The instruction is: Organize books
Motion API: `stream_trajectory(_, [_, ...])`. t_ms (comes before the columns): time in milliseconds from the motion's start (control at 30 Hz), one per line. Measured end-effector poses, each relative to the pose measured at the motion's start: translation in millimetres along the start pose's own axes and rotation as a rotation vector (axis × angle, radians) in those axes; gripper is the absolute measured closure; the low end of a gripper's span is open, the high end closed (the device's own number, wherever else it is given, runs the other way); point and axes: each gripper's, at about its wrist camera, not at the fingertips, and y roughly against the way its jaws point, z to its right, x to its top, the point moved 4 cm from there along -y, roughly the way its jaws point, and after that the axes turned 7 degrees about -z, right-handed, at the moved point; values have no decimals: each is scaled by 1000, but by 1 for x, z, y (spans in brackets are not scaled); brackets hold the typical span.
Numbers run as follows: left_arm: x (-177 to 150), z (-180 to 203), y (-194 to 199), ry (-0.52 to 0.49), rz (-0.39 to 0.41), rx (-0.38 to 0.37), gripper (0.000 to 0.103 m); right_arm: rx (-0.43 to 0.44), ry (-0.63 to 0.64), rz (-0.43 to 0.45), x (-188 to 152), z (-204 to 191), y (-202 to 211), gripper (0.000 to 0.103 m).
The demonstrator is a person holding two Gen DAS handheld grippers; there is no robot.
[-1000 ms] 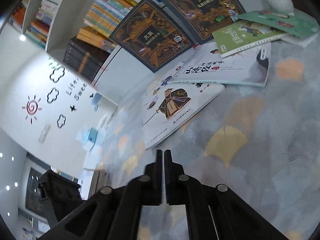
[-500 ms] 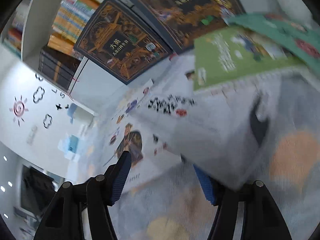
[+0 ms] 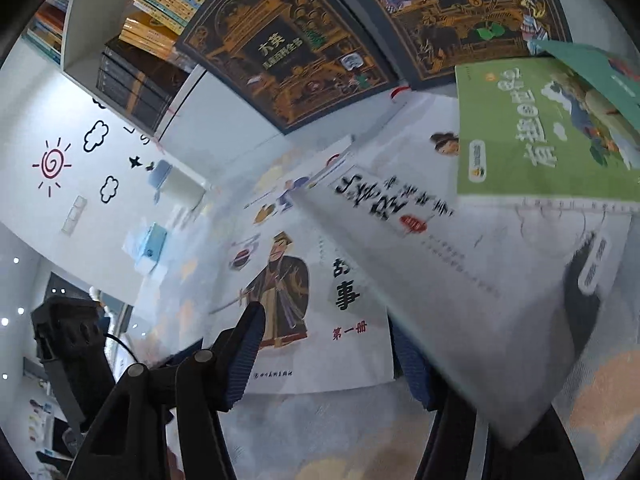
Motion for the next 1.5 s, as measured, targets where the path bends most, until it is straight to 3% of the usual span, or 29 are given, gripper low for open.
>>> stream_trajectory(200, [-31,3,16,-32,-27,-21,51,-102,84,-58,-42,-25,7,40])
stream_trajectory(367, [-68,1,38,-41,-76,-65,51,-22,21,-82,-83,-25,23,40])
stream_trajectory(500, [-120,5,64,-96,-164,-129,51,40,24,-163,-144,-30,42,40])
stream_trajectory(600, [-143,-4,79,-91,-176,-143,50,32,19,-156,-170,-27,59,41])
stream_trajectory(700, [-127,-16,75,-48,-131,-105,52,24,-12,-132,-164,-20,60,41])
stream_trajectory(733, [-118,-20,70,-30,-119,-98,58,31,-28,-124,-158,-17,56,41])
stream_trajectory(933, [-91,-28,53,39,-83,-110,67,29,-40,-95,-122,-20,30,47])
stream_trajectory(1033, [-108,-32,63,5,-75,-98,74,1,29,-117,-135,-31,30,47])
stream_trajectory(1167, [-147,-42,90,-25,-124,-158,74,175,33,-261,-186,-34,45,47])
stream_trajectory(1200, [-153,-43,93,-36,-140,-180,74,229,25,-302,-202,-31,50,54])
stream_trajectory(1267, [-159,-45,94,-46,-162,-208,74,227,31,-309,-211,-25,52,66])
stream_trajectory(1400, [-151,-43,89,-33,-161,-213,74,279,-32,-308,-196,-15,38,82])
stream_trajectory(1500, [-146,-46,84,-13,-162,-260,74,282,-23,-294,-188,-15,28,91])
